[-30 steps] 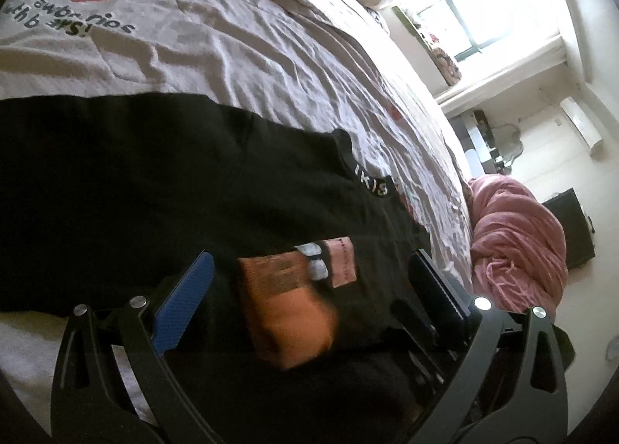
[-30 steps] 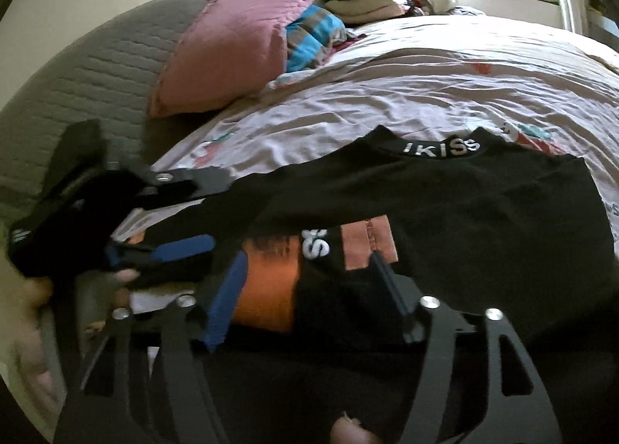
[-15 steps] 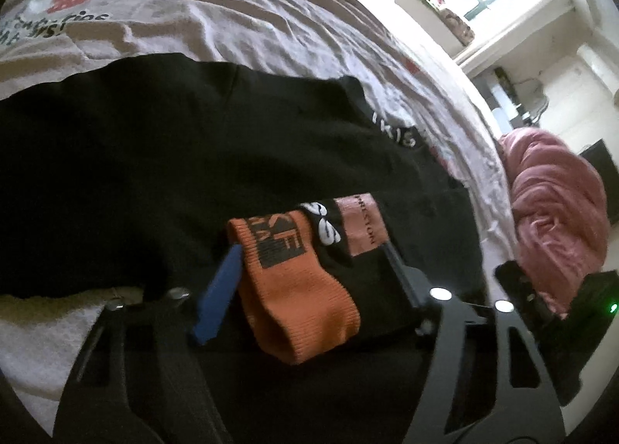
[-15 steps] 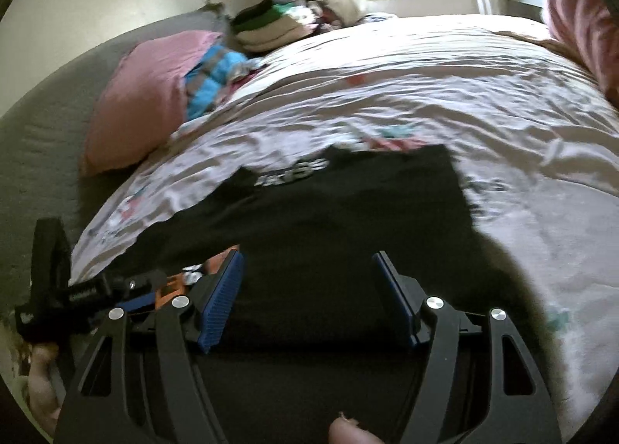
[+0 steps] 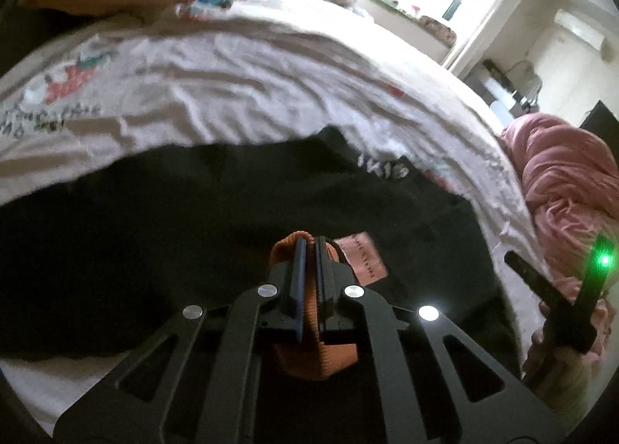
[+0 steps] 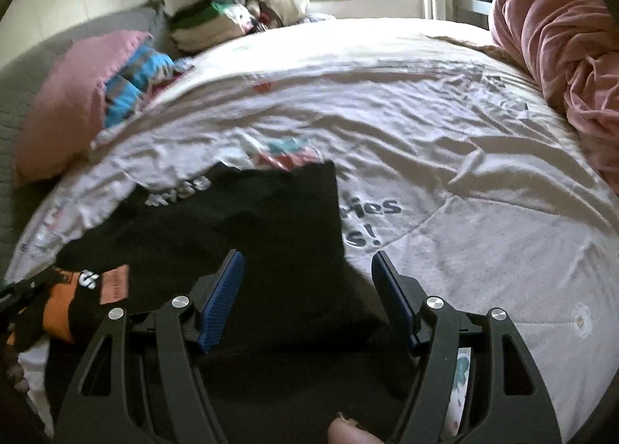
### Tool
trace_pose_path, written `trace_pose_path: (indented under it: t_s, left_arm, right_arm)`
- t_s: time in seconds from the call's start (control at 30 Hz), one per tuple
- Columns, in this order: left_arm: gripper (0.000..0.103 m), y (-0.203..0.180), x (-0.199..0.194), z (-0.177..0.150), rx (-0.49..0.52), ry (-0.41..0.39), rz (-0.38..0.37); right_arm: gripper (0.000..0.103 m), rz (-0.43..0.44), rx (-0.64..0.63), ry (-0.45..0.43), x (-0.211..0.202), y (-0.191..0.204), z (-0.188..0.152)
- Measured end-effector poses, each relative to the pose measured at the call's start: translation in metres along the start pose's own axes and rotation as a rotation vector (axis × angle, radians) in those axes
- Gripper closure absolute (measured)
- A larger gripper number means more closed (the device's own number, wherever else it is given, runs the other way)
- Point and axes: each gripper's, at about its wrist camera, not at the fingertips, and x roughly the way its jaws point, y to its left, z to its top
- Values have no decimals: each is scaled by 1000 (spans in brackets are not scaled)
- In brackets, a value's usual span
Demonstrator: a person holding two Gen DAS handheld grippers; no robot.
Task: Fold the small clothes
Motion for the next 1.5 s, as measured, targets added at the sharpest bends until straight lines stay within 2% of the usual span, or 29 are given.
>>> trace_pose_path:
  t_s: [0.13, 0.23, 0.3, 0.37, 0.5, 0.57, 0.63, 0.73, 0.87, 0.97, 1.07, 1.23, 1.37, 1.43, 1.5]
  left_arm:
    - [103, 17, 11, -5, -43, 43, 29]
    - [103, 26, 12, -10, -82, 80, 17]
    - [103, 26, 7, -12, -84, 79, 11]
    - [102, 21, -1, -11, -67, 60, 21]
    - [101, 9, -17, -10, -21, 0, 96]
    - [101, 1, -18, -11, 0, -6, 78]
    - [98, -9, -14, -16, 28, 13, 54]
    - [93, -20, -4, -23, 55, 51, 45]
    - [89, -27, 13, -39, 85, 105, 77]
    - [87, -23, 19, -46, 73, 124, 94]
    - [86, -20, 17, -48, 63, 121, 89]
    - [86, -13, 16, -51, 37, 126, 73]
    - [85, -14, 14, -52, 36, 124, 74]
    - [81, -11, 11, -52, 25, 122, 74]
    - [74, -9, 7, -52, 21, 117, 83]
  right_arm:
    - [36, -12, -24, 95, 29, -1, -6]
    - [37, -26, -34, 141, 43, -5, -11]
    - [51, -43, -52, 156, 47, -6, -16]
    - [53, -75, -60, 142, 45, -9, -18]
    - [46, -111, -40, 133, 40, -14, -20]
    - [46, -119, -54, 97, 30, -10, -21]
    - [45, -97, -71, 51, 17, -3, -20]
    - [44, -9, -115, 14, -2, 15, -22]
    - [43, 84, -191, 58, -6, 36, -31]
    - [43, 80, -219, 108, 4, 44, -39]
    - [42, 61, -188, 182, 20, 34, -47]
    - [42, 69, -171, 182, 16, 34, -48]
    - [31, 66, -164, 178, 10, 37, -51]
    - [28, 76, -156, 173, 6, 36, -51]
    - [19, 86, -144, 162, 2, 36, -50]
